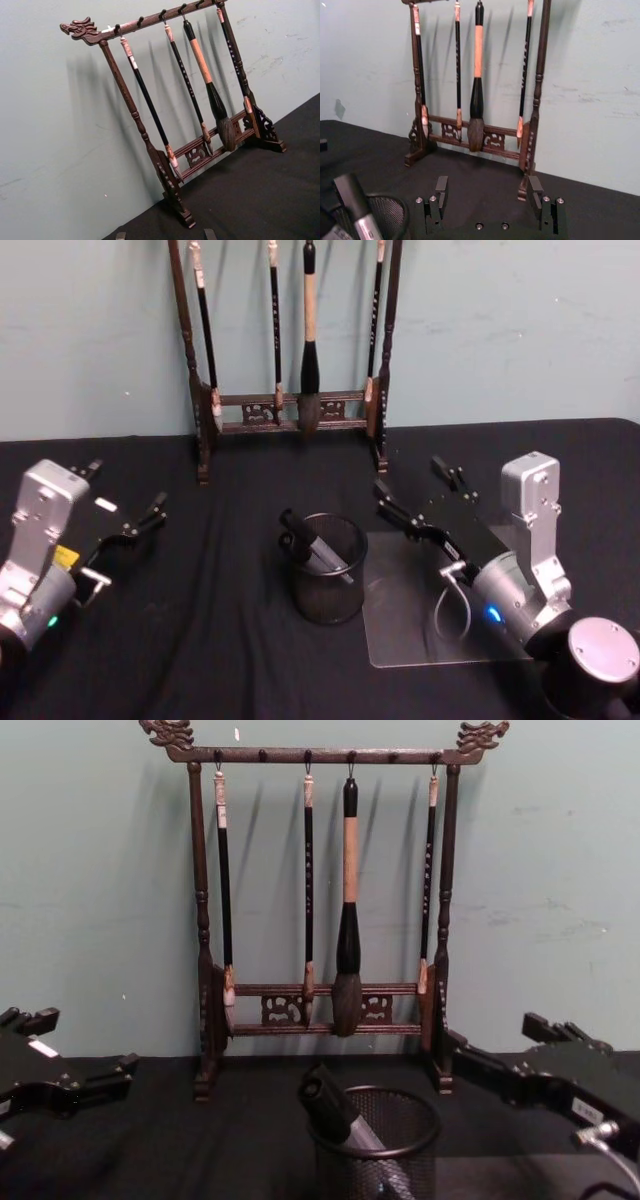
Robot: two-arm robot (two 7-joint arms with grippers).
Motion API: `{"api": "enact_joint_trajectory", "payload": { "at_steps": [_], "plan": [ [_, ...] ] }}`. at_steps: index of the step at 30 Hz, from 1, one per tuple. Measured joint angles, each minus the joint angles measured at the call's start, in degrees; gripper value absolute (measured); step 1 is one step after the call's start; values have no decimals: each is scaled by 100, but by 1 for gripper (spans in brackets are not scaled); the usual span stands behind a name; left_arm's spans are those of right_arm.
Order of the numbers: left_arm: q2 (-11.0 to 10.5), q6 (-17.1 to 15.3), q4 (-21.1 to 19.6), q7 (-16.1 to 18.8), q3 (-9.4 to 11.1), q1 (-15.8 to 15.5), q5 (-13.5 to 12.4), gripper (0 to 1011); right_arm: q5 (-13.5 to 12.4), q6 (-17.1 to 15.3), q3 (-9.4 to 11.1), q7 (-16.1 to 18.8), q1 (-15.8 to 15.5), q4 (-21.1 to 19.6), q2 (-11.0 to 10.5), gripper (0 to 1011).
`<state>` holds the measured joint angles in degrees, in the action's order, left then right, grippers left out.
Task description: Pick up the water-based marker from the table and place it into the pen holder.
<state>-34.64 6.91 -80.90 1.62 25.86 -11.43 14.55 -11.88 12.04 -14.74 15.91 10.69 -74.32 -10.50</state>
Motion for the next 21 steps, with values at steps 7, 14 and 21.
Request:
{"api": "enact_joint_trajectory", "payload": {
  "at_steps": [7, 14, 21],
  "plan": [
    [0, 0, 0, 0, 0, 0, 0, 1009, 75, 24, 72, -41, -51, 139, 28, 1000],
    [0, 0, 0, 0, 0, 0, 0, 1009, 157, -52, 114, -97, -58, 278, 88, 1000],
    [0, 0, 0, 0, 0, 0, 0, 1009, 264, -54, 153, -166, -28, 432, 125, 1000]
  ]
}}
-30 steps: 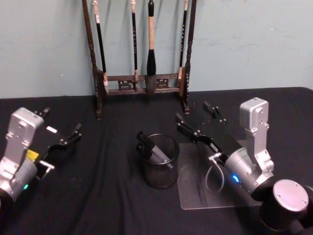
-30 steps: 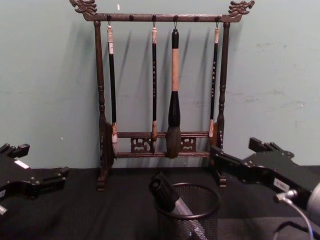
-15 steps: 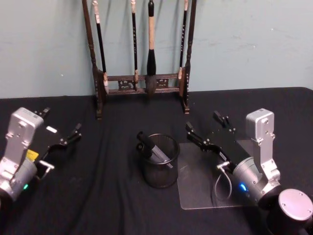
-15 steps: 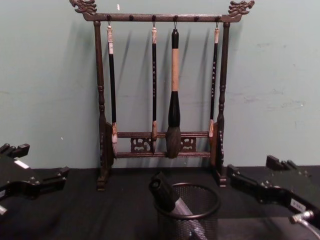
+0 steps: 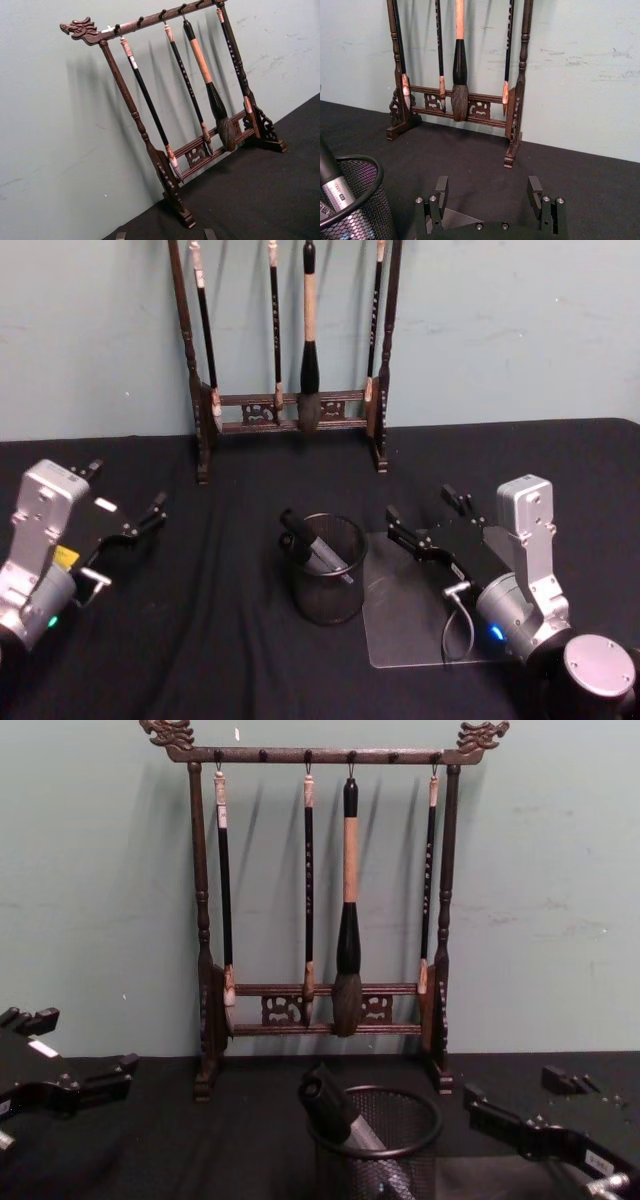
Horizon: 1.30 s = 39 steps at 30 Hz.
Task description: Pick up the water-based marker from the table and place it into the pen holder.
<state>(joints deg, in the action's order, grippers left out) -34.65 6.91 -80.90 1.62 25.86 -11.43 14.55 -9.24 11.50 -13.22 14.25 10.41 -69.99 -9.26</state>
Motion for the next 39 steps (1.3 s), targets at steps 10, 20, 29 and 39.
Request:
{"api": "enact_joint_trajectory", "payload": {
  "at_steps": [10, 20, 29, 39],
  "plan": [
    [0, 0, 0, 0, 0, 0, 0, 1009, -4, 2, -7, 5, -1, -14, -2, 1000],
    [0, 0, 0, 0, 0, 0, 0, 1009, -18, 2, -13, 17, -3, -29, -6, 1000],
    [0, 0, 0, 0, 0, 0, 0, 1009, -26, 2, -16, 23, -4, -34, -8, 1000],
    [0, 0, 0, 0, 0, 0, 0, 1009, -30, 2, -16, 26, -3, -39, -7, 1000]
  ]
}}
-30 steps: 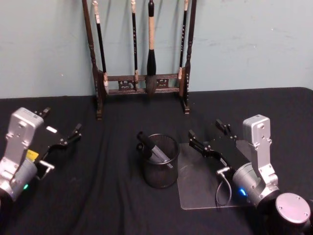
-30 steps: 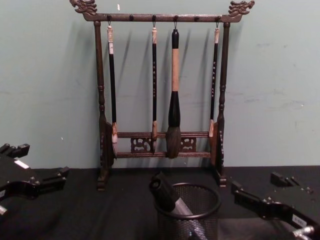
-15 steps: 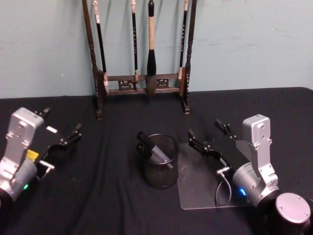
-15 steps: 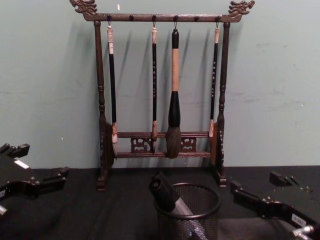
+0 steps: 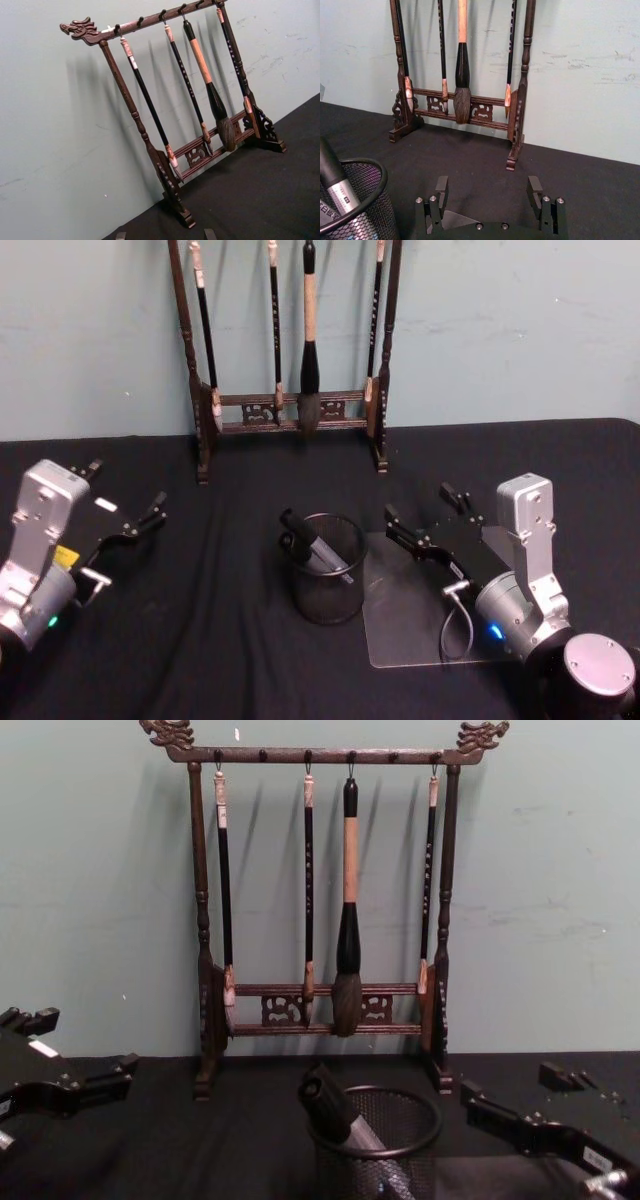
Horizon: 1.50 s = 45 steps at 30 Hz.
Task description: Pick up the water-based marker from the table and place it into the pen holder.
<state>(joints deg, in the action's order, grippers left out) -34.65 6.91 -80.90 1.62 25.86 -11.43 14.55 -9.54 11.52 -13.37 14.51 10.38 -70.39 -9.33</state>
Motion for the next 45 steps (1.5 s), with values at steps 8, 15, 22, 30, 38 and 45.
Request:
{"api": "enact_joint_trajectory", "payload": {
  "at_steps": [8, 15, 22, 30, 38, 45],
  "plan": [
    [0, 0, 0, 0, 0, 0, 0, 1009, -3, 0, 0, 0, 0, 0, 0, 1000],
    [0, 0, 0, 0, 0, 0, 0, 1009, -3, 0, 0, 0, 0, 0, 0, 1000],
    [0, 0, 0, 0, 0, 0, 0, 1009, -3, 0, 0, 0, 0, 0, 0, 1000],
    [0, 0, 0, 0, 0, 0, 0, 1009, -3, 0, 0, 0, 0, 0, 0, 1000],
    [0, 0, 0, 0, 0, 0, 0, 1009, -3, 0, 0, 0, 0, 0, 0, 1000],
    [0, 0, 0, 0, 0, 0, 0, 1009, -3, 0, 0, 0, 0, 0, 0, 1000]
  ]
}}
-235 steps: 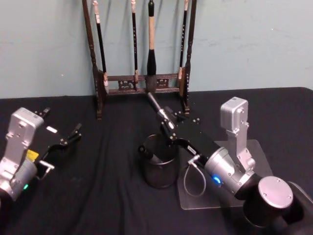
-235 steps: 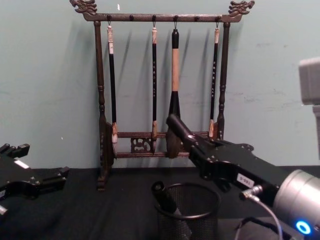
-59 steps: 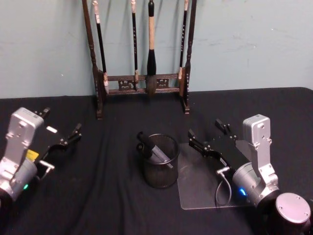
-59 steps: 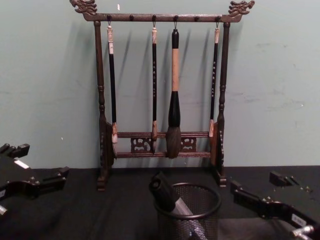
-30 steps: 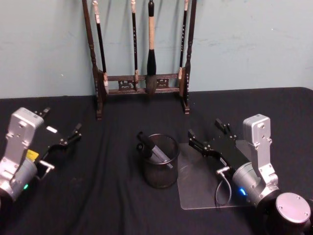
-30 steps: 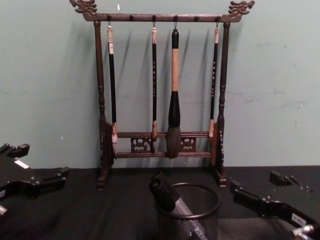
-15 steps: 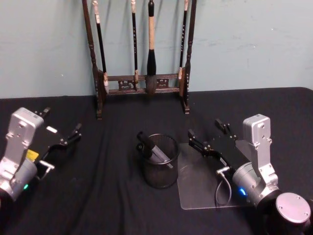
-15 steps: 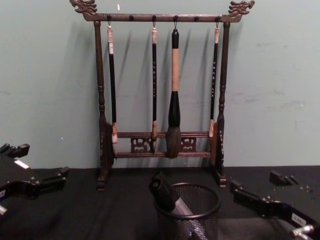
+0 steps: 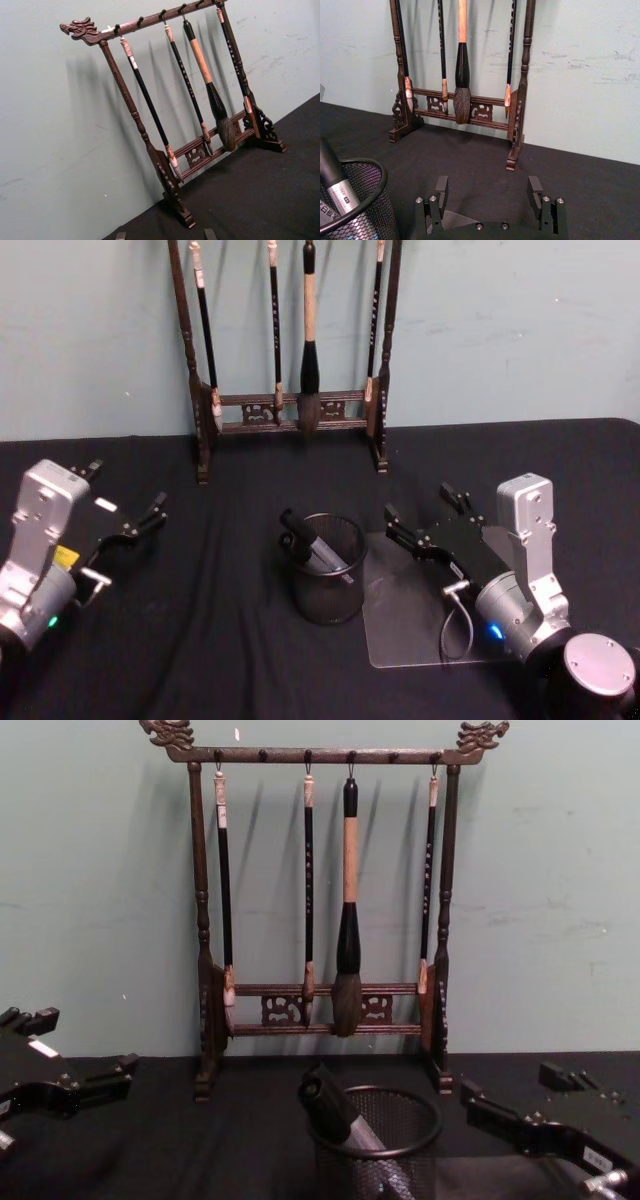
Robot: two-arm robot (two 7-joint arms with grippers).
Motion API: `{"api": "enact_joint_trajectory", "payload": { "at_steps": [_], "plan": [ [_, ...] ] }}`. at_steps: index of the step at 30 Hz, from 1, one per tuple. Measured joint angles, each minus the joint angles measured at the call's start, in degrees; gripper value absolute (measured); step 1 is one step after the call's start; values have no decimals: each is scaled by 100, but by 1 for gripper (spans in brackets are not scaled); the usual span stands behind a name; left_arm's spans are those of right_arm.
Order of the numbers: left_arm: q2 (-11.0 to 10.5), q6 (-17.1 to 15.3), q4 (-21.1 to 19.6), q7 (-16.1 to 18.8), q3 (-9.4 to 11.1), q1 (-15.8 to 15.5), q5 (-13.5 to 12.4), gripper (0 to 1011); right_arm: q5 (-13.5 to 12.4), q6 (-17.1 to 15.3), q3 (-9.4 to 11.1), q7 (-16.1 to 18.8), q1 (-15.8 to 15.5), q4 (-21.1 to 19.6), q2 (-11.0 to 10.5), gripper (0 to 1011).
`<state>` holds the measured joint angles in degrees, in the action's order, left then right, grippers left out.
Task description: Pick up the water-based marker from the table and place it into the pen holder.
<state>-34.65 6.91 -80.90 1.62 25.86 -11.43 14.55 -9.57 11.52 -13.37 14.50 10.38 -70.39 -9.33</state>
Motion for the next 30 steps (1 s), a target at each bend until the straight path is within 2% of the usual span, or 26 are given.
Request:
{"api": "enact_joint_trajectory", "payload": {
  "at_steps": [30],
  "plan": [
    [0, 0, 0, 0, 0, 0, 0, 1009, 0, 0, 0, 0, 0, 0, 0, 1000]
  ]
}}
